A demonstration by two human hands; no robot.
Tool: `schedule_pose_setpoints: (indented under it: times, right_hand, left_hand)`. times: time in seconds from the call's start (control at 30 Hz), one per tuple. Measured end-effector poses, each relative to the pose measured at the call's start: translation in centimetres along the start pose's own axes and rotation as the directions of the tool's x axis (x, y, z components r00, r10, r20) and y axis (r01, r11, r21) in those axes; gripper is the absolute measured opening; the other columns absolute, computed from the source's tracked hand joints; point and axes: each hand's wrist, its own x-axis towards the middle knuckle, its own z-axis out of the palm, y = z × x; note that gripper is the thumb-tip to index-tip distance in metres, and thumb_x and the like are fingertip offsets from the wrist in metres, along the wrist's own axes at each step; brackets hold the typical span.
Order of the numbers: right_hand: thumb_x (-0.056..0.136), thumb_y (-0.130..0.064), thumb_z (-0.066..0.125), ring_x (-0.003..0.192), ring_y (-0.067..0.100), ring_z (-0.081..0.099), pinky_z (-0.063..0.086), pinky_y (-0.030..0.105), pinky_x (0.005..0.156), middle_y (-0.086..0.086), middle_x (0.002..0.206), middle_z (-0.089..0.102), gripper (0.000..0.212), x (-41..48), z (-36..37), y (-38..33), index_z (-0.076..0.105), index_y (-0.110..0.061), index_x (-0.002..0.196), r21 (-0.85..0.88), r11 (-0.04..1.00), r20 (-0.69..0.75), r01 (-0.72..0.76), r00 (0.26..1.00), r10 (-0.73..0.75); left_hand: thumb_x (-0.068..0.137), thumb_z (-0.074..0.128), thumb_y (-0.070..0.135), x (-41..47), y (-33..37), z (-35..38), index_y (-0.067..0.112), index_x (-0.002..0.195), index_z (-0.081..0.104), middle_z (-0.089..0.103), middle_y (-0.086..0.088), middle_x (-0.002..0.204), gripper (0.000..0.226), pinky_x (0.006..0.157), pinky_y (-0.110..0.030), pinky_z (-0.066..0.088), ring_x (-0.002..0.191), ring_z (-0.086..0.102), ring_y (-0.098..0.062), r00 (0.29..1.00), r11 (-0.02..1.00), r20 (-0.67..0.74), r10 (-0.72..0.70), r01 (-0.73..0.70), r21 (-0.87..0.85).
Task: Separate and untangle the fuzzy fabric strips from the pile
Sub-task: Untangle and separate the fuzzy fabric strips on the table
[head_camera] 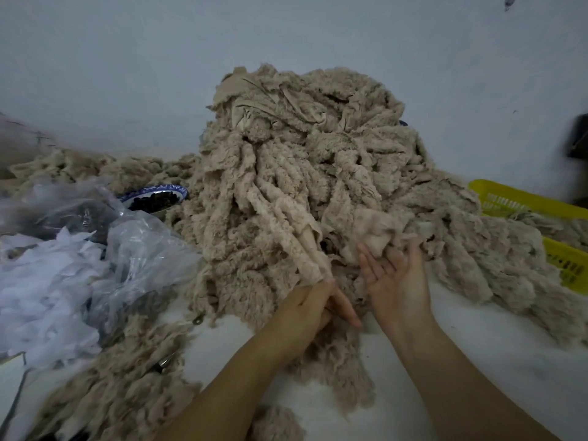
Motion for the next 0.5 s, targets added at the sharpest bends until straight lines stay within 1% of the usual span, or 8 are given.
schedule_pose_setpoints:
  times: [0.1,0.17,0.2,0.27,0.33,0.4,0.47,0.5]
  right_hand:
    - [0.100,-0.034,0.053,0.088,0.015,0.074,0.058,0.023,0.073,0.007,0.100,0.075,0.046,0.3,-0.5,-0.5,0.056,-0.001,0.132,-0.067,0.998,-0.059,0.013,0.998,-0.017]
    - [0.098,-0.026,0.058,0.078,0.012,0.069,0.056,0.023,0.071,0.004,0.099,0.072,0.045,0.5,-0.8,-0.5,0.050,-0.008,0.138,-0.250,0.968,-0.102,0.032,0.993,-0.059]
    - [0.097,-0.026,0.061,0.078,0.011,0.066,0.055,0.025,0.071,0.003,0.101,0.069,0.050,0.6,-0.8,-0.4,0.046,-0.011,0.142,-0.406,0.913,-0.108,0.045,0.989,-0.097]
    - [0.093,-0.031,0.065,0.086,0.013,0.064,0.053,0.029,0.073,-0.001,0.103,0.065,0.056,0.7,-0.9,0.0,0.043,-0.015,0.142,-0.715,0.696,-0.083,0.064,0.981,-0.176]
    - [0.093,-0.029,0.065,0.087,0.009,0.062,0.050,0.025,0.069,-0.004,0.098,0.066,0.035,0.7,-1.1,0.2,0.055,-0.016,0.124,-0.877,0.473,-0.018,0.086,0.977,-0.211]
    - [0.094,-0.026,0.060,0.080,0.007,0.061,0.044,0.023,0.061,-0.005,0.089,0.067,0.007,0.3,-1.3,0.6,0.063,-0.022,0.098,-0.934,0.345,0.034,0.093,0.984,-0.173]
    - [0.096,-0.027,0.056,0.084,0.014,0.064,0.049,0.027,0.064,-0.003,0.090,0.070,0.010,0.4,-1.4,0.7,0.065,-0.024,0.091,-0.923,0.370,0.049,0.103,0.987,-0.153]
    - [0.097,-0.026,0.055,0.087,0.019,0.065,0.051,0.032,0.067,0.001,0.094,0.072,0.013,0.6,-1.4,0.2,0.067,-0.019,0.094,-0.853,0.503,0.051,0.136,0.982,-0.180]
  left_hand:
    - [0.100,0.023,0.045,0.0,-0.2,0.2,0.024,0.077,0.076,0.071,0.014,0.066,0.061,0.049,-0.006,0.033,0.044,0.038,0.002,1.000,1.000,0.012,0.003,-0.003,-0.008]
    - [0.102,0.021,0.042,0.1,-0.3,0.1,0.019,0.079,0.075,0.064,0.019,0.055,0.063,0.049,-0.005,0.033,0.043,0.041,0.005,1.000,1.000,0.022,0.012,-0.012,-0.006]
    - [0.103,0.021,0.040,0.1,-0.3,0.1,0.015,0.081,0.075,0.061,0.020,0.052,0.064,0.049,-0.004,0.032,0.043,0.042,0.006,0.999,1.000,0.029,0.018,-0.018,-0.001]
    - [0.103,0.020,0.038,0.1,-0.4,0.1,0.010,0.083,0.074,0.059,0.022,0.050,0.064,0.049,-0.003,0.033,0.044,0.045,0.008,0.999,1.000,0.042,0.019,-0.018,-0.004]
    - [0.103,0.020,0.037,0.1,-0.4,0.1,0.011,0.082,0.072,0.060,0.021,0.051,0.062,0.049,-0.003,0.033,0.044,0.046,0.009,0.999,1.000,0.033,0.014,-0.013,-0.020]
    - [0.103,0.020,0.036,0.2,-0.6,0.1,0.009,0.083,0.072,0.061,0.019,0.051,0.062,0.049,-0.003,0.033,0.044,0.046,0.008,1.000,0.999,0.006,0.012,-0.011,-0.030]
    - [0.102,0.021,0.038,0.3,-0.8,0.0,0.007,0.084,0.072,0.063,0.018,0.052,0.062,0.048,-0.005,0.032,0.042,0.042,0.005,1.000,1.000,-0.021,-0.004,0.003,-0.025]
    - [0.104,0.021,0.036,0.2,-0.9,0.0,0.006,0.085,0.071,0.062,0.018,0.051,0.061,0.048,-0.004,0.032,0.042,0.043,0.005,1.000,1.000,-0.022,-0.011,0.011,-0.020]
